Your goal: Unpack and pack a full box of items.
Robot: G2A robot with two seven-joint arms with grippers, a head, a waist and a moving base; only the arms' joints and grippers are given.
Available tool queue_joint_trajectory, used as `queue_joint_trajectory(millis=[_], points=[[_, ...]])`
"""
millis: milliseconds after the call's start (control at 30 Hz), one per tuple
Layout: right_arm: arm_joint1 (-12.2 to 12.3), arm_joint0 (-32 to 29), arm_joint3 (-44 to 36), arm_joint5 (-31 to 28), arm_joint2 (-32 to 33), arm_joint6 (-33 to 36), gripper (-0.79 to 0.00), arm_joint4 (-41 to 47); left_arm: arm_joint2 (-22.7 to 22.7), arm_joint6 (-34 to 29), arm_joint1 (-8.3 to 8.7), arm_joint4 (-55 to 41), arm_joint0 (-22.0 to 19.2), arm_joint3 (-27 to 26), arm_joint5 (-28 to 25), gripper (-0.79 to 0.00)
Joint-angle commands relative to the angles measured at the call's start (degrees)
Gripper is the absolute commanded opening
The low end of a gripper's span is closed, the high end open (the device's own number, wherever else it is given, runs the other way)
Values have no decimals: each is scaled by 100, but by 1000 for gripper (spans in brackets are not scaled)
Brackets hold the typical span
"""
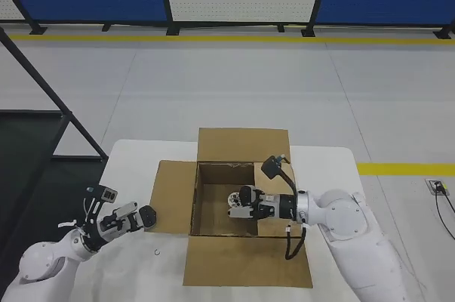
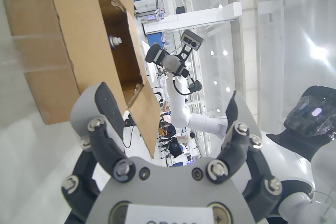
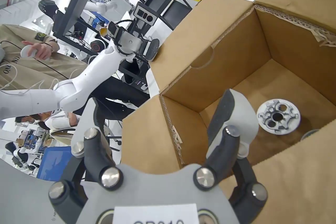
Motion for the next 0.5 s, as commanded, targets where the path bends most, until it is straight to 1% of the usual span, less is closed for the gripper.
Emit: queue_joint_trajectory(millis=[0,100,200,333,467], points=[[34,-59,-57,8,56,30,0,-34,27,91,7,187,-55,5,103,0],[86,-151,-118,-24,138,65,0,-14,5,174,24,324,-143,-53,235,0],[128,-200,-140,-57,188,66,0,3,-123,140,59,366,-194,-234,304,0],[173,-242,-152,-116,206,70,0,69,-325,114,118,508,-246,-618,512,0],[217,-268,-136,-192,206,82,0,125,-475,54,170,631,-259,-1131,720,0]])
